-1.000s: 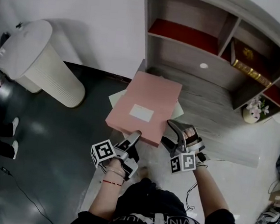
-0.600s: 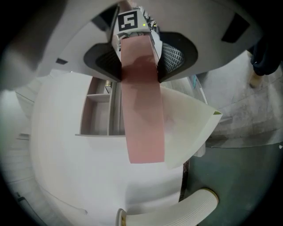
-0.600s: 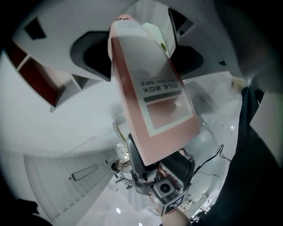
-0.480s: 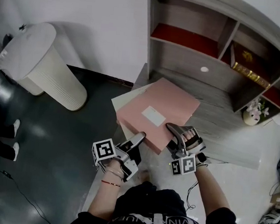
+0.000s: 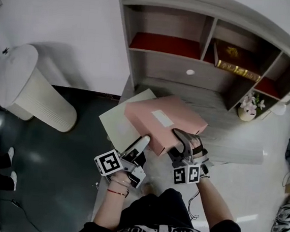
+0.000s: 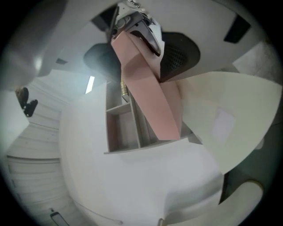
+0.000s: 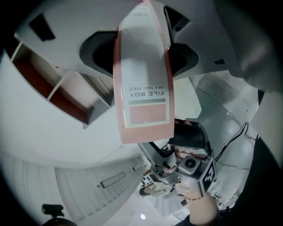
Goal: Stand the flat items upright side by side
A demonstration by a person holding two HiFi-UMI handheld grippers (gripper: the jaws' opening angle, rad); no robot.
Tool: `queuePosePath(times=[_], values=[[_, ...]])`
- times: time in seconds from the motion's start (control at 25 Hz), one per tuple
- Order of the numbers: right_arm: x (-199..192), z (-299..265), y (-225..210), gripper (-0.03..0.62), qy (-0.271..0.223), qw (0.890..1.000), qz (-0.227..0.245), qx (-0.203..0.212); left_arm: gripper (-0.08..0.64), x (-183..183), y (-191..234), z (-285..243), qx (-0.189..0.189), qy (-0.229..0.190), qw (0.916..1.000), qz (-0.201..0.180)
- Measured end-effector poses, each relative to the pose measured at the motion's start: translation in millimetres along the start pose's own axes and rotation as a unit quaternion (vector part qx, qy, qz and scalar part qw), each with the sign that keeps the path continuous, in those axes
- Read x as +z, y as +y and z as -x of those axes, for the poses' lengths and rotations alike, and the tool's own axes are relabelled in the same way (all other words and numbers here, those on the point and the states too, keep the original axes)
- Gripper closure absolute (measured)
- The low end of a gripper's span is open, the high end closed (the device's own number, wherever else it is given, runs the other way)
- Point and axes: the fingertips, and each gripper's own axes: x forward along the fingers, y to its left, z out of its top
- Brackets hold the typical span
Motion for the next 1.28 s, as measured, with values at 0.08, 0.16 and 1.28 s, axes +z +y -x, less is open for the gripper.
queuePosePath(times=[0.08, 0.16, 1.28], values=[[-10.2, 6.7, -14.5, 0.295, 0.009, 0.999, -0.048, -0.021, 0.296, -2.4, -4.7, -16.9, -0.02, 0.013, 0.9988, -0.043], [-22.1, 16.5, -28.0, 0.298, 0.022, 0.995, -0.089, -0.046, 0.298, -8.6, -15.4, -36.3, -0.058, 0.028, 0.9958, -0.064], [-183.1, 80.2, -159.5, 0.298, 0.094, 0.92, -0.305, -0.228, 0.353, -86.1, -69.9, -252.4, -0.149, 0.159, 0.9526, -0.212]])
